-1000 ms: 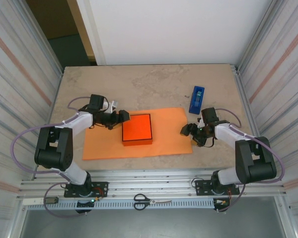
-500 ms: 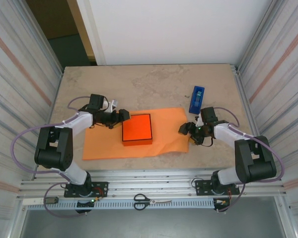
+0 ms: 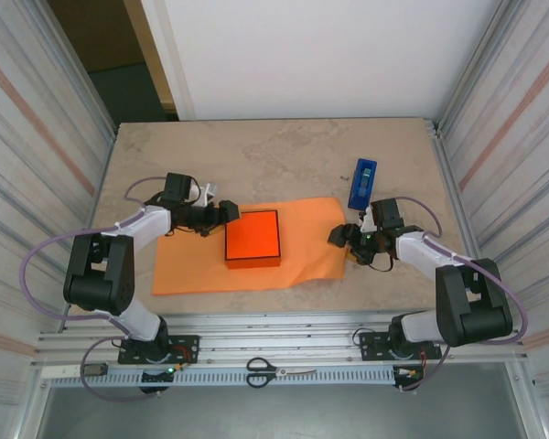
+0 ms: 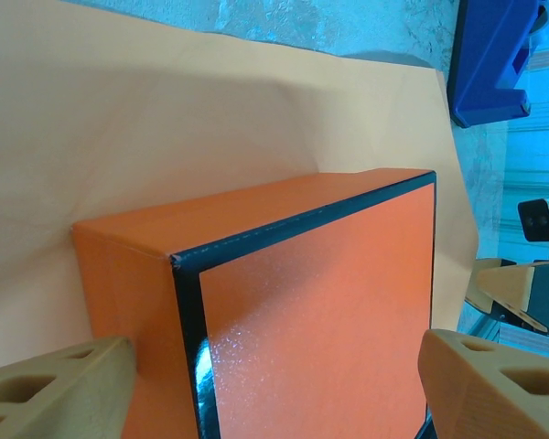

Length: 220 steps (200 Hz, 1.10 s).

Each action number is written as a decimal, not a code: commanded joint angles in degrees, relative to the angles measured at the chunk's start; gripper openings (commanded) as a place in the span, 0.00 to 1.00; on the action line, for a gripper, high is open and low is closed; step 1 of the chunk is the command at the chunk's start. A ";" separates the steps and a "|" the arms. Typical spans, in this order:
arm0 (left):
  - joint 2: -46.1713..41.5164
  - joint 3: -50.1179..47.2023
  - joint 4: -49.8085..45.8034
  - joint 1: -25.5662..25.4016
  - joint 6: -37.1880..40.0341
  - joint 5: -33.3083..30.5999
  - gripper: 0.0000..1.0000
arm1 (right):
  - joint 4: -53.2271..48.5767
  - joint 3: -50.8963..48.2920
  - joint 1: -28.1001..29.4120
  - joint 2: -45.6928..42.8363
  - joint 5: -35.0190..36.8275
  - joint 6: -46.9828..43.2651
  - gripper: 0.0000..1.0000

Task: Wrap the gift box in paper
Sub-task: First fold the wrapping paper around the gift box.

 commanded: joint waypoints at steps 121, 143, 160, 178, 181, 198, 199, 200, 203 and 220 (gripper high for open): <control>-10.22 1.14 -2.87 0.61 0.29 -3.61 0.86 | 8.77 -2.01 -0.38 -6.19 -6.55 0.74 0.58; -11.45 0.90 -3.13 0.61 0.35 -2.82 0.86 | 8.85 -1.76 -0.20 -5.95 -5.86 0.58 0.50; -12.04 0.65 -3.51 0.61 0.71 -2.65 0.86 | 5.26 -0.35 0.14 -5.02 -3.07 -0.40 0.42; -12.94 0.31 -3.76 0.59 0.81 -2.46 0.84 | 3.42 0.25 0.48 -4.09 -0.84 -0.09 0.37; -13.13 0.08 -3.55 0.61 0.74 -2.52 0.84 | 3.21 0.32 0.51 -4.01 -0.63 -0.11 0.37; -14.35 -0.59 -3.00 0.70 0.39 -2.98 0.84 | 2.01 0.78 1.27 -3.86 1.02 0.08 0.37; -14.39 -0.61 -3.02 0.70 0.39 -2.98 0.84 | 1.95 0.80 1.29 -3.81 1.04 0.10 0.37; -14.45 -0.61 -3.03 0.70 0.43 -3.02 0.84 | 1.93 0.80 1.29 -3.82 1.05 0.15 0.37; -14.55 -0.60 -3.04 0.70 0.46 -3.06 0.84 | 1.90 0.81 1.38 -3.79 1.09 0.18 0.37; -14.86 -0.50 -3.04 0.88 0.26 -2.57 0.84 | 2.25 0.82 1.69 -3.84 0.80 0.39 0.34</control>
